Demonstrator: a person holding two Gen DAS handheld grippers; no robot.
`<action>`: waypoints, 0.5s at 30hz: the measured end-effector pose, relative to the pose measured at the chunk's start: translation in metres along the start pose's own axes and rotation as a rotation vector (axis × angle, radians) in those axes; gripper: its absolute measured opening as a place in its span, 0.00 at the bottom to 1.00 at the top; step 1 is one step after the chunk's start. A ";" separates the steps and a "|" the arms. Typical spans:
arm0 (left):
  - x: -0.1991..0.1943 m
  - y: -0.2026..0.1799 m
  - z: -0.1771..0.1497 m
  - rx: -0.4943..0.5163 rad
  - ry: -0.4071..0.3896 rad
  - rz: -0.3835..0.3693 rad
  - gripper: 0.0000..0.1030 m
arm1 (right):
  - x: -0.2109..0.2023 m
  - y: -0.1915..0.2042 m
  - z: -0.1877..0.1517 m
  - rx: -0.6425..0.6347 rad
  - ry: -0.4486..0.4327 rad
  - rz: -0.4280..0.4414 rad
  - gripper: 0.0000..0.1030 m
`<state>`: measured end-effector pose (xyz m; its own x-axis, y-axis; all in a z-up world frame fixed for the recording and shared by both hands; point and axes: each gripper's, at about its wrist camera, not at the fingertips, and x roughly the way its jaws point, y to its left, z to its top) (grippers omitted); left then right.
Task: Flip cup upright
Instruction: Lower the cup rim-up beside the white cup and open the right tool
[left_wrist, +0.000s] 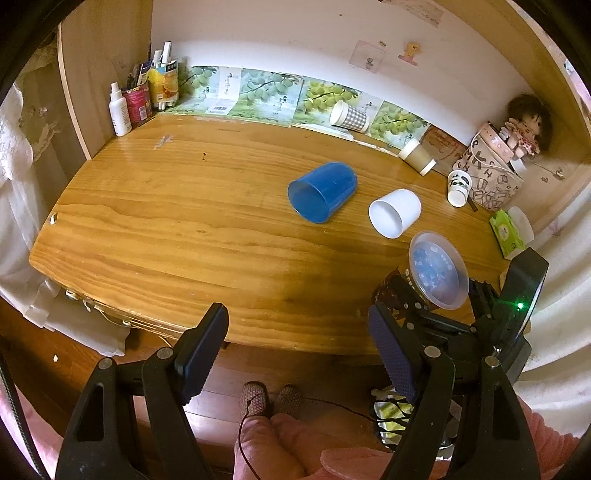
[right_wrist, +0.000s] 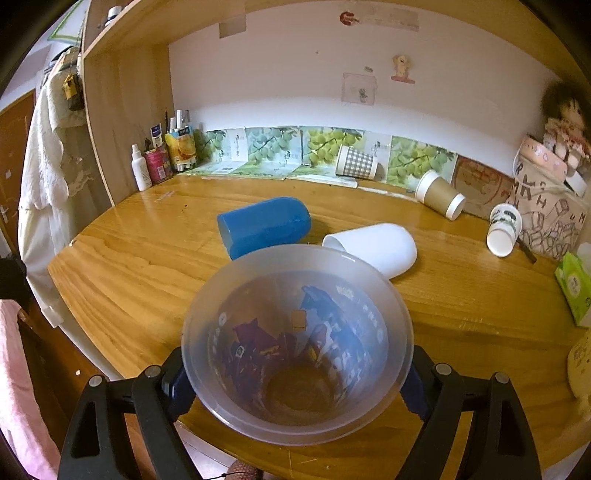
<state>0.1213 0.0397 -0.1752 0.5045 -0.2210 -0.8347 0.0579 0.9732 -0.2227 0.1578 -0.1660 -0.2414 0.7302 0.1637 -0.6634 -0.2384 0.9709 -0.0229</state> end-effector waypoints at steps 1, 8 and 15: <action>0.000 0.001 0.000 0.001 0.001 -0.002 0.79 | 0.000 0.000 0.000 0.003 -0.002 -0.007 0.85; -0.003 0.009 -0.001 0.001 0.004 -0.004 0.79 | 0.003 -0.001 -0.003 0.019 0.025 -0.021 1.00; -0.004 0.008 -0.002 0.007 0.003 0.011 0.79 | -0.005 0.004 -0.012 0.009 0.067 -0.032 1.00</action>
<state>0.1182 0.0483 -0.1749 0.5025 -0.2108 -0.8385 0.0587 0.9759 -0.2102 0.1455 -0.1646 -0.2476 0.6930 0.1210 -0.7107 -0.2101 0.9769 -0.0386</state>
